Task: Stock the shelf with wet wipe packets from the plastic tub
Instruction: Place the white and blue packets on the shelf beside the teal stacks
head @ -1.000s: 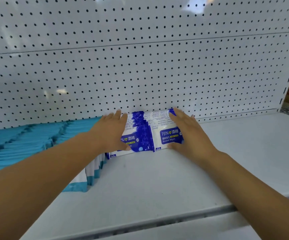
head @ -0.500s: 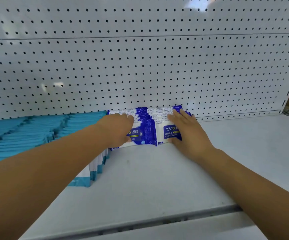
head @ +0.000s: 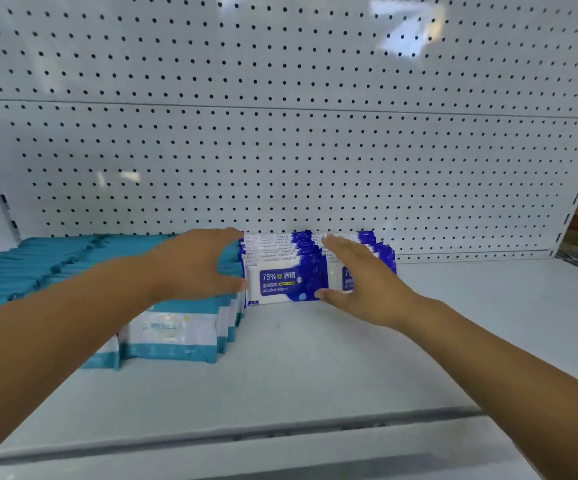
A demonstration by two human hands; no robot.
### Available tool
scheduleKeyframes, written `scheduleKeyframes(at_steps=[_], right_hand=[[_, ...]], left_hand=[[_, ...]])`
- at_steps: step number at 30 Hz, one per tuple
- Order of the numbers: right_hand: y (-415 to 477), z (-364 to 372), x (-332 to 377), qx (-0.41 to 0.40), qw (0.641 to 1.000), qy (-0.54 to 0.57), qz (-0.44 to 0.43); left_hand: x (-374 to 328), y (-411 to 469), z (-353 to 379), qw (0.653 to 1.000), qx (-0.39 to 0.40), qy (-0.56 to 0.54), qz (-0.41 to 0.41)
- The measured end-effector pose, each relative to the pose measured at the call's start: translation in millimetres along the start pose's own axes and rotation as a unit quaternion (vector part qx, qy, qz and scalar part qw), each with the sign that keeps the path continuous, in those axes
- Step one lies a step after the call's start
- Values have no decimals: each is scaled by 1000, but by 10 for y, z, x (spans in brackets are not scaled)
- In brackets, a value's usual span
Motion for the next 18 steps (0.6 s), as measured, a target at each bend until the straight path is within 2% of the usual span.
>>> scheduleKeyframes(at_steps=[3,7,10,13,18], right_hand=[[46,201,461,63,997,36,5],[143,577,1068,145,989,19,-21],[253,878,1371,162,981,-85,-65],[355,1091,1412,172,969,-164,-68],[474,1168,1265,196,965,-173,-31]], left_hand=[[363,-324,-69,998,44,15,-43],[748,-680,41,988,112,103,-37],[890,-753,225,983,103,153,-19],[923,-723,375,981,82,175,-8],[888,-596,437,979,55,195,9]])
Point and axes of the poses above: each hand's wrist, its own y-axis towards the middle knuckle, its own z-axis out of the palm, x = y × z, the point moved 4 cm from there along y, towards the middle knuckle, and after that the axes turned 11 degrees about y, right-handed, at the moved point
